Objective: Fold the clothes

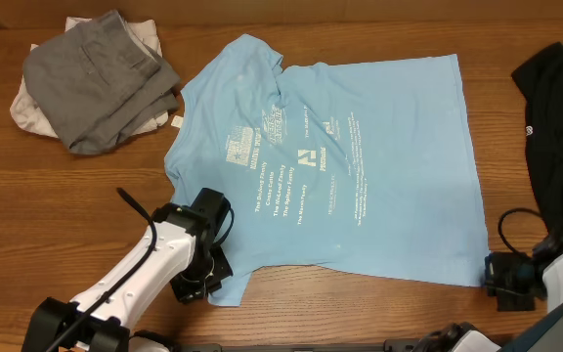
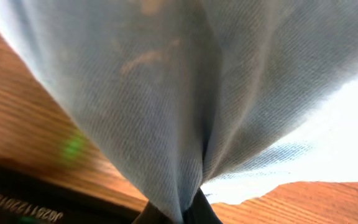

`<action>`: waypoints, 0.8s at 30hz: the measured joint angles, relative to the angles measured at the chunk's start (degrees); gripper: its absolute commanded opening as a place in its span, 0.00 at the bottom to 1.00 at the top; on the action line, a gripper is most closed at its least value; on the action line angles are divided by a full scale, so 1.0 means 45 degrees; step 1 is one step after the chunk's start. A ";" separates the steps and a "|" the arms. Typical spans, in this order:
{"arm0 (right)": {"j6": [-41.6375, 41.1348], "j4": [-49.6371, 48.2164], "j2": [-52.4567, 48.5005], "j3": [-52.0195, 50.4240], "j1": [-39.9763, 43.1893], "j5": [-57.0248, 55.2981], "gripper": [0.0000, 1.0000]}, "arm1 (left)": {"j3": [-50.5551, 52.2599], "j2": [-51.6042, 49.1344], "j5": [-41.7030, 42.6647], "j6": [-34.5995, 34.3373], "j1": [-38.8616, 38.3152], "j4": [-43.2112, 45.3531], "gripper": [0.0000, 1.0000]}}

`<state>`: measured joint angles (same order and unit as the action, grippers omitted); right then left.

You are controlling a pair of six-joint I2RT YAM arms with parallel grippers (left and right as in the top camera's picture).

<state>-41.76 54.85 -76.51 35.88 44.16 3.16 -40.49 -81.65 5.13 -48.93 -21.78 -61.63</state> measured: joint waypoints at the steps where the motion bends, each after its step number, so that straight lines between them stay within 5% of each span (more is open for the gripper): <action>1: -0.0010 0.0291 -0.0005 0.0296 0.0005 0.0000 0.04 | -0.0121 0.0015 -0.0058 0.0005 0.0000 -0.0165 0.04; 24: -0.0005 0.2555 0.2322 0.1166 0.0000 0.0005 0.04 | -0.0850 0.5693 0.0151 0.0194 0.0000 -0.3934 0.04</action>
<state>-41.78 66.35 -66.06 41.12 44.16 3.18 -44.31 -56.03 5.80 -48.05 -21.78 -79.33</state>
